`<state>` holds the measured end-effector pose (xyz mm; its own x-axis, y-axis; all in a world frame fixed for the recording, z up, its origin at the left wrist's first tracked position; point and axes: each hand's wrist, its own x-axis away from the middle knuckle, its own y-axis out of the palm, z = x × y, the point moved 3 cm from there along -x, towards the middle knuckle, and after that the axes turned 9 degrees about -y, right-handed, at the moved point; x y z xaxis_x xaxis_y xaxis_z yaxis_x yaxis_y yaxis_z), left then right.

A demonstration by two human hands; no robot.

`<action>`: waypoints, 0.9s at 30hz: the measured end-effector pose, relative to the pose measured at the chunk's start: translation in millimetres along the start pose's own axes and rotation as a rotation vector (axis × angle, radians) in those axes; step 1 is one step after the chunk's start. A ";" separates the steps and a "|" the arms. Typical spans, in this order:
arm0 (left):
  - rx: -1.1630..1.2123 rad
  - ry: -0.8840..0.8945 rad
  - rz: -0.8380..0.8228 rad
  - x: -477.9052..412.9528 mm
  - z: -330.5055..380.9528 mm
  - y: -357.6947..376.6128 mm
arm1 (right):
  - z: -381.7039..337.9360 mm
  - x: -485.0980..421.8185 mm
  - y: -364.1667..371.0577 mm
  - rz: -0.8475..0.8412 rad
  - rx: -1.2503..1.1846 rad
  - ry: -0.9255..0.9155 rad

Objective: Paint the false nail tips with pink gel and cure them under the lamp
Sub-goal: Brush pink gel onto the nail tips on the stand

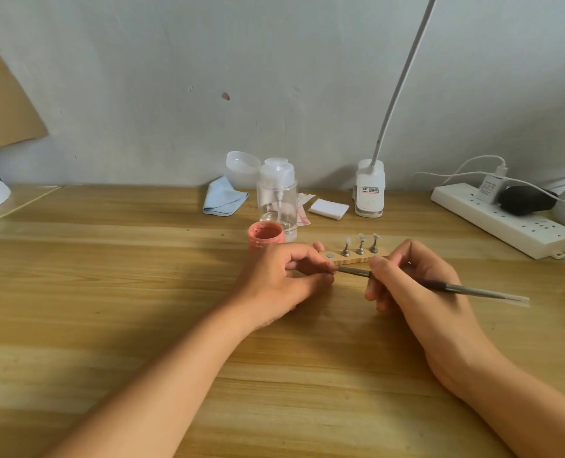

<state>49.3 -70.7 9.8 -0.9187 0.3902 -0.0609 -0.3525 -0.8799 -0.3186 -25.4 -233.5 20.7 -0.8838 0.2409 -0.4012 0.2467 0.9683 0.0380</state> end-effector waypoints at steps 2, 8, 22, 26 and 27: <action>0.001 0.002 0.002 -0.5 -0.3 0.2 | 1.0 -0.4 -0.7 0.014 -0.006 -0.002; 0.001 0.018 -0.001 -0.9 -0.1 1.1 | 1.3 -0.1 -0.1 0.010 0.001 0.000; 0.000 0.008 -0.007 -0.1 0.8 0.1 | -0.2 0.0 -2.1 0.051 -0.025 0.014; 0.006 -0.003 -0.006 0.1 1.0 0.1 | 0.4 0.2 0.4 0.016 0.006 0.016; 0.011 -0.007 -0.005 0.2 0.8 -0.1 | 0.6 0.2 0.4 0.020 0.008 0.015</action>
<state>48.9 -70.8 10.6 -0.9182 0.3925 -0.0530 -0.3587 -0.8810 -0.3085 -25.3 -233.0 20.2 -0.8846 0.2614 -0.3862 0.2677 0.9627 0.0384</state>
